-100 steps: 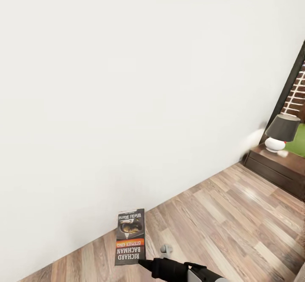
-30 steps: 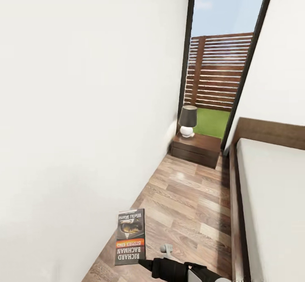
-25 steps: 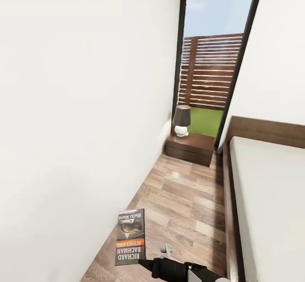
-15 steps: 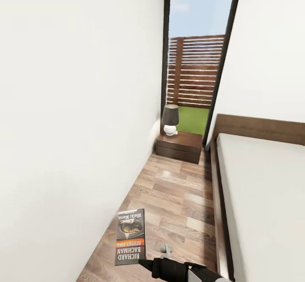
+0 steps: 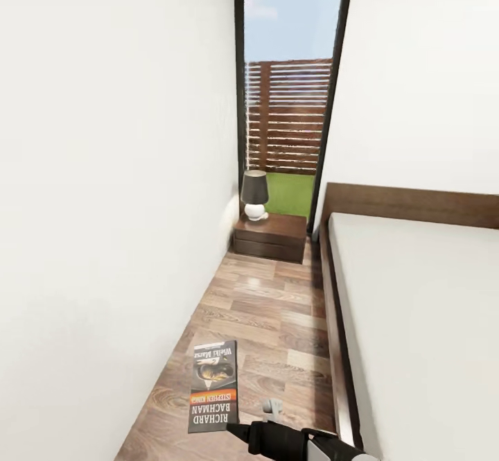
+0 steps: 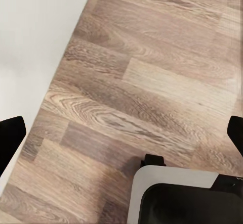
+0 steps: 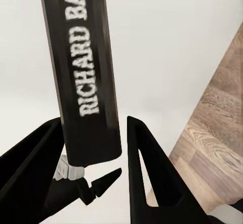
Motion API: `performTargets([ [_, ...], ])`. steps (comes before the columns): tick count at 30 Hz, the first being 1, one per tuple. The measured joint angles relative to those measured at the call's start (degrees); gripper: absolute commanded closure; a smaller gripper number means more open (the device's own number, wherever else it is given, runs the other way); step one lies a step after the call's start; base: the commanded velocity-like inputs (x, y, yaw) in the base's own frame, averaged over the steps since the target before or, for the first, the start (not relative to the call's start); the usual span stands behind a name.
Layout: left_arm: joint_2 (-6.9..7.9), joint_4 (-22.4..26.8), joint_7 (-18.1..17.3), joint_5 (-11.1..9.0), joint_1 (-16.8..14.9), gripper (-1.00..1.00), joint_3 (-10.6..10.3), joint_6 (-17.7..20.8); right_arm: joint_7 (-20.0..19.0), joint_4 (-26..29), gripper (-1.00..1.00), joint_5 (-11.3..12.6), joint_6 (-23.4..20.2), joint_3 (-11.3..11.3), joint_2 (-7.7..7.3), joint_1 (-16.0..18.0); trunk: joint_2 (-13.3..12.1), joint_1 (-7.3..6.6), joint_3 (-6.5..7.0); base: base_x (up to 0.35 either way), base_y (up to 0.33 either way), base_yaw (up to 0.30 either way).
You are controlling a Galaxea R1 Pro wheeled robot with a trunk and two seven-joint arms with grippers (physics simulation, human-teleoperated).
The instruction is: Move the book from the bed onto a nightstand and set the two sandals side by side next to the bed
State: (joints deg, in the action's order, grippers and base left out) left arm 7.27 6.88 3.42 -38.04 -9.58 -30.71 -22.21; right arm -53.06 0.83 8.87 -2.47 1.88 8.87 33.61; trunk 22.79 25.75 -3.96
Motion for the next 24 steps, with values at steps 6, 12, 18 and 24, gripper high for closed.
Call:
performTargets([
  [6, 0.00, -0.05, 0.00, -0.04, 0.01, -1.00, -0.01, -0.01, 0.00, -0.01, 1.00, -0.02, 0.00, -0.06, 0.02, 0.00, 0.00, -0.01, 0.00, 0.092, 0.082, -0.045],
  [12, 0.00, -0.07, 0.00, -0.05, 0.01, -1.00, 0.00, -0.01, 0.01, -0.01, 1.00, -0.05, 0.00, -0.12, 0.01, 0.00, 0.01, -0.02, 0.00, 0.213, 0.130, -0.018],
  [18, 0.00, -0.09, 0.00, -0.04, -0.01, -1.00, 0.00, 0.00, 0.00, -0.01, 1.00, -0.06, 0.00, -0.17, 0.00, -0.01, 0.01, -0.03, -0.01, 0.295, 0.051, -0.110],
  [24, 0.00, -0.07, 0.00, -0.04, 0.01, -1.00, -0.01, -0.01, -0.02, -0.01, 1.00, -0.06, 0.00, -0.10, 0.04, -0.01, 0.01, -0.03, 0.00, 0.306, 0.067, -0.187],
])
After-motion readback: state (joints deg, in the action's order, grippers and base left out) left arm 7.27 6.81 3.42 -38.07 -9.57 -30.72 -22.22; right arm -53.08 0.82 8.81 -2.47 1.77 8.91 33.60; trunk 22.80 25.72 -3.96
